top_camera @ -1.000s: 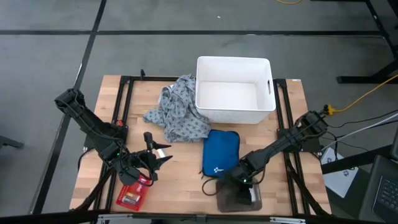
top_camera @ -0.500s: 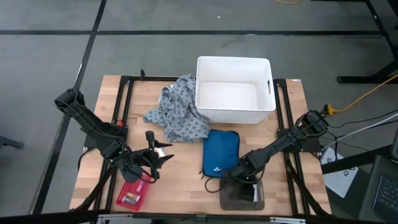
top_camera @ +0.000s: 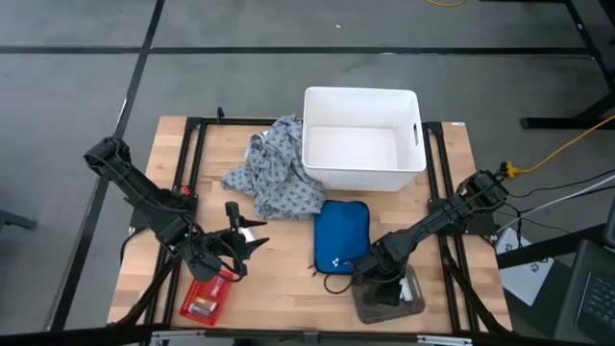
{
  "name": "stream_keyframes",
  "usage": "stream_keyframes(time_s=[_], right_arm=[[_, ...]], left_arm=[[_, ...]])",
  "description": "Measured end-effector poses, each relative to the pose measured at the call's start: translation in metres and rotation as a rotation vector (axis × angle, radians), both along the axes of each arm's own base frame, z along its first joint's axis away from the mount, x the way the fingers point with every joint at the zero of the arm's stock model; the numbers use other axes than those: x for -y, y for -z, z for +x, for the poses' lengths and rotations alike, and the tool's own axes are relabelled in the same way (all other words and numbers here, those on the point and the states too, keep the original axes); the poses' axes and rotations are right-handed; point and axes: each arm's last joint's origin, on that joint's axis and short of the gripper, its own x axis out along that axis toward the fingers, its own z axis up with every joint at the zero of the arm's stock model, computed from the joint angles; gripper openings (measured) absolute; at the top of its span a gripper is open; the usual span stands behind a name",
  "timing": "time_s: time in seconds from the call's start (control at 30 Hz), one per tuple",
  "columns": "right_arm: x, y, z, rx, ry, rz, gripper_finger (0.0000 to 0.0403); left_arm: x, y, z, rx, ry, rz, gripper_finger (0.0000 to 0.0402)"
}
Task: Pick & Place Medicine items
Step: Put the top white rolled gauze into the black bin, then put the white rolled gauze into the black bin
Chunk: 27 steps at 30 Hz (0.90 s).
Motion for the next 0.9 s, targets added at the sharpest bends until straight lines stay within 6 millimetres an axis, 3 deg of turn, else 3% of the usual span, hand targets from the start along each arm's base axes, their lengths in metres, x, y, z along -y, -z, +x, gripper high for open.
stream_keyframes(time_s=[0.23,0.47,0.63,0.77,0.9], right_arm=[[-0.009,-0.018,0.013,0.077,-0.037,0.067,0.0161],[-0.024,-0.058,0.037,0.244,-0.086,0.163,0.0161],[-0.032,-0.090,0.053,0.467,-0.198,0.174,0.0161],[-0.032,-0.114,0.069,0.755,-0.296,0.026,0.0161],[-0.030,-0.128,0.085,1.033,-0.343,-0.263,0.0161]], left_arm=[[0.000,0.000,0.000,0.000,-0.001,0.000,0.0190],[-0.001,0.000,0.001,-0.002,0.000,-0.006,0.0187],[0.000,0.002,0.000,-0.013,0.014,-0.071,0.0186],[-0.008,0.009,0.001,-0.072,-0.032,-0.184,0.0187],[-0.020,0.023,-0.001,-0.194,-0.119,-0.289,0.0185]])
